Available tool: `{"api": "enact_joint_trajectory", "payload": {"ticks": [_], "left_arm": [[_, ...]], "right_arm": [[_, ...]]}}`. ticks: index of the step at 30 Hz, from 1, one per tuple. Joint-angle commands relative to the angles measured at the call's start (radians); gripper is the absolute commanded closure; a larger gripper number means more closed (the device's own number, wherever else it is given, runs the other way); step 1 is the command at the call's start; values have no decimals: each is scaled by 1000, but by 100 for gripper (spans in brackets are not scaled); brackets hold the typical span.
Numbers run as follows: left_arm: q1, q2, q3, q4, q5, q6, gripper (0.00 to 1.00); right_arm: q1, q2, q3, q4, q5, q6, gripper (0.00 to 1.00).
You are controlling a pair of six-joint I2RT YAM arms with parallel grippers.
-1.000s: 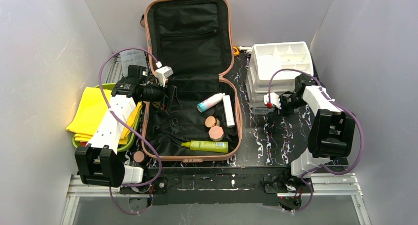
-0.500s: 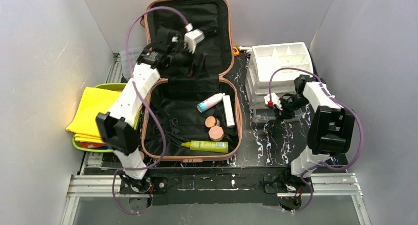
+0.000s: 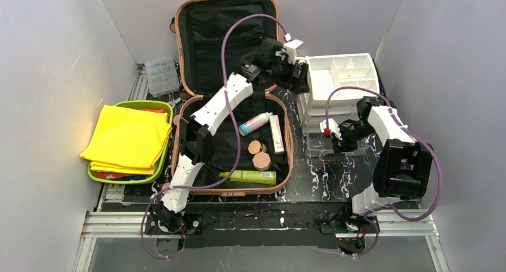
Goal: Open, take out, and arrange the luggage
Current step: Open the drawer in the storage box.
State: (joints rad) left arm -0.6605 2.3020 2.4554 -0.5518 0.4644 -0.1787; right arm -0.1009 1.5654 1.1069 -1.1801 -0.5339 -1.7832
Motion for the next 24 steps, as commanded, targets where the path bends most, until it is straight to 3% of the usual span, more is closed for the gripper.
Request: {"api": "enact_joint_trajectory", "payload": {"ticks": [1, 9, 18, 20, 24], "left_arm": [[-108, -21, 53, 57, -214, 18, 2], [-126, 18, 60, 40, -291, -63, 2], [-125, -28, 60, 27, -450, -49, 2], [-121, -36, 81, 25, -437, -54, 2], [-116, -82, 79, 29, -262, -85, 2]], "right_arm": [[0, -62, -27, -55, -31, 22, 73], [0, -101, -70, -60, -24, 5, 73], [0, -105, -91, -82, -15, -29, 73], [0, -110, -85, -87, -18, -30, 74], [0, -145, -85, -30, -29, 9, 74]]}}
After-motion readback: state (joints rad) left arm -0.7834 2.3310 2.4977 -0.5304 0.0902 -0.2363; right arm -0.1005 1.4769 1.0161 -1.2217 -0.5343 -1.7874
